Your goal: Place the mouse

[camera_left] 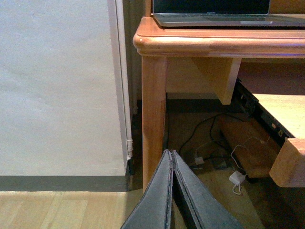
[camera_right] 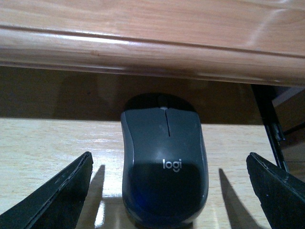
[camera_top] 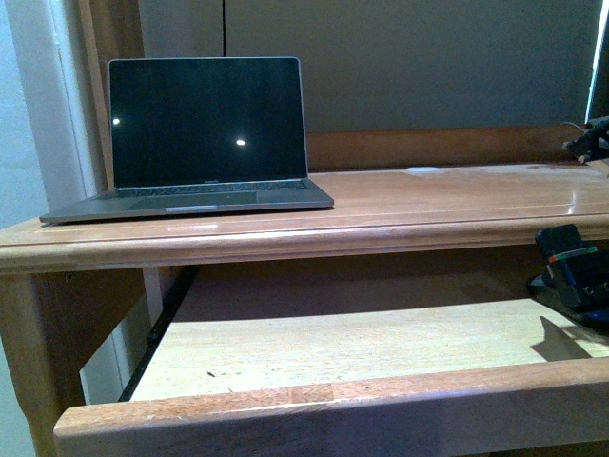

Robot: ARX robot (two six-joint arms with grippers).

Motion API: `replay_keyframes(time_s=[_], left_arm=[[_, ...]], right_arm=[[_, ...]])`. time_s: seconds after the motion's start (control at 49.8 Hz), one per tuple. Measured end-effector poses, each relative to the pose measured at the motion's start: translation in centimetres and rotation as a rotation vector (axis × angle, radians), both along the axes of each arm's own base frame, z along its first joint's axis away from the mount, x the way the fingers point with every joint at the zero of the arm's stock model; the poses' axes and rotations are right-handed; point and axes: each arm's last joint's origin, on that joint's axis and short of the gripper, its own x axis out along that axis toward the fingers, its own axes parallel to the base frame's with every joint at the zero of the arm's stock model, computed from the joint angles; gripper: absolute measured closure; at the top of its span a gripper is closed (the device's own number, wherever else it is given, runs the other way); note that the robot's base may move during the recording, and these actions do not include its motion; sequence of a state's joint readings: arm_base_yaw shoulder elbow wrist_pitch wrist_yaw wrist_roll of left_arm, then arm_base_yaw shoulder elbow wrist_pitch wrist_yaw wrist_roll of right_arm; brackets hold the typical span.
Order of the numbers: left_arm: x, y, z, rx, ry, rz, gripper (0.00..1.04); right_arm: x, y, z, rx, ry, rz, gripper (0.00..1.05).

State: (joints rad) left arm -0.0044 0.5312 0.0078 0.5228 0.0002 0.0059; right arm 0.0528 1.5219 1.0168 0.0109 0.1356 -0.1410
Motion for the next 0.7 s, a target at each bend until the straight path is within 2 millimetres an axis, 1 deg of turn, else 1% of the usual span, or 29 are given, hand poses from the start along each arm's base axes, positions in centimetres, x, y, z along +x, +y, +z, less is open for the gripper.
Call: replay_keyframes(time_s=[0.301,0.603,0.643,0.703], left_arm=[[-1.0,0.0,0.2,0.0,-0.007,0.0,1.02],[-1.7,0.0,0.2,0.0,-0.009,0.0,1.02],[-1.8,0.0,0.2,0.0,-0.009,0.0,1.02],[-1.9,0.0,0.2,0.0,-0.01,0.0,1.02]], right_arm=[[1.4,0.4,-2.2,-0.03,0.05,-0.014,0.07],[3.1,1.2,-2.4,-0.012,0.048,-0.034,0.07],[3.3,1.2,-2.5,-0.003,0.049,-0.04,0.11],[3.4,1.3,-2.5,0.01,0.053,-0.037,0.21]])
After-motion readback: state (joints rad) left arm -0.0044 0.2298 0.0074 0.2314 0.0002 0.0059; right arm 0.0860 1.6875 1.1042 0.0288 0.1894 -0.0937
